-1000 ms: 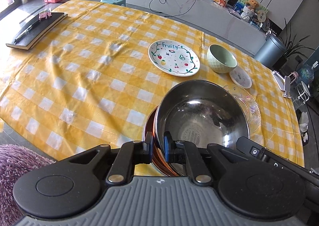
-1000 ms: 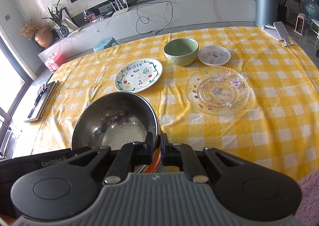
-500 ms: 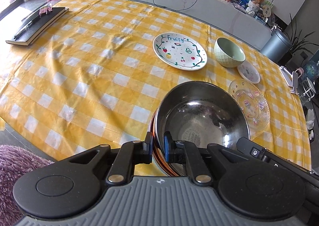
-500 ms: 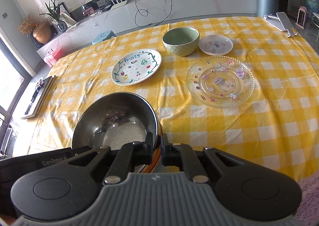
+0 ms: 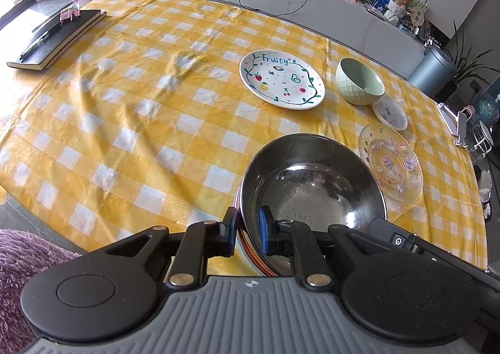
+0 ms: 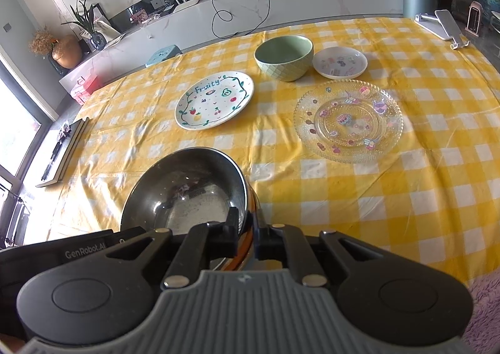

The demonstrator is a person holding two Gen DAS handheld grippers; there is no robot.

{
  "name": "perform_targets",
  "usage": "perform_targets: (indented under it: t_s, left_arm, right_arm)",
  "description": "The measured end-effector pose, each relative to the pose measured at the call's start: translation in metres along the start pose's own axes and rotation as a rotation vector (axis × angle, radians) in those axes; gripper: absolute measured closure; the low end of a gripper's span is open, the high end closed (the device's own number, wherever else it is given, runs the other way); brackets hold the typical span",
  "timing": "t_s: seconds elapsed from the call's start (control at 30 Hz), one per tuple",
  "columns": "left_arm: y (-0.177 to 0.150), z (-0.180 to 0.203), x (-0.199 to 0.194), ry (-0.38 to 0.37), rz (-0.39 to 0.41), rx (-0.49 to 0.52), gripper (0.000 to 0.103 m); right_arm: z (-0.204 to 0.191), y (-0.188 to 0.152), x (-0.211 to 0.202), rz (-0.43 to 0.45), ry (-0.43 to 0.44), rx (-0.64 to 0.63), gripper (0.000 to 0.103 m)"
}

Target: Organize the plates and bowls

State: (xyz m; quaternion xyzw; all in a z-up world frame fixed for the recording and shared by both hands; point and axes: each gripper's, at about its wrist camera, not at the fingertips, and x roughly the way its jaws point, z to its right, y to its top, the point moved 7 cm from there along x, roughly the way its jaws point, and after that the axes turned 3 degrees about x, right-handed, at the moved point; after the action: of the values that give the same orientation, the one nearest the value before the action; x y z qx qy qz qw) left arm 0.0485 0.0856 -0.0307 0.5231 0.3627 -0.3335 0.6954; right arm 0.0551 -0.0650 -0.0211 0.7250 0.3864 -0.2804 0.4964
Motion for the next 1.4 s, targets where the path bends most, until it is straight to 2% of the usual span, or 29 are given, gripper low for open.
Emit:
perform_targets:
  t_s: [0.23,0.37,0.43,0.6,0.67,0.83,1.0,1.13,1.4]
  left_arm:
    - [0.010,0.006,-0.020,0.011,0.059,0.022,0.073]
    - [0.021,0.017,-0.032,0.011,0.103,0.055,0.068]
    - [0.027,0.028,-0.037,0.003,0.119,0.081,0.061]
    - [0.041,0.062,-0.043,-0.020,0.132,0.171,0.056]
    - [0.047,0.077,-0.045,-0.040,0.137,0.200,0.050]
    - [0.060,0.108,-0.041,-0.103,0.109,0.250,0.040]
    - [0.072,0.125,-0.026,-0.111,0.075,0.282,0.037]
    - [0.091,0.131,-0.012,-0.065,0.091,0.313,0.026]
    - [0.128,0.131,0.032,-0.047,0.067,0.307,0.023]
  right_arm:
    - [-0.004,0.008,-0.022,0.039,0.044,0.003,0.091]
    - [0.001,0.017,-0.041,0.087,0.049,0.011,0.085]
    - [0.007,0.023,-0.051,0.113,0.047,0.021,0.084]
    - [0.032,0.040,-0.074,0.173,0.035,0.063,0.078]
    - [0.042,0.048,-0.079,0.186,0.027,0.073,0.077]
    - [0.058,0.073,-0.087,0.223,0.020,0.093,0.071]
    - [0.072,0.097,-0.084,0.238,0.007,0.092,0.065]
    - [0.081,0.115,-0.068,0.226,-0.003,0.101,0.064]
    - [0.102,0.154,-0.013,0.162,-0.030,0.132,0.063]
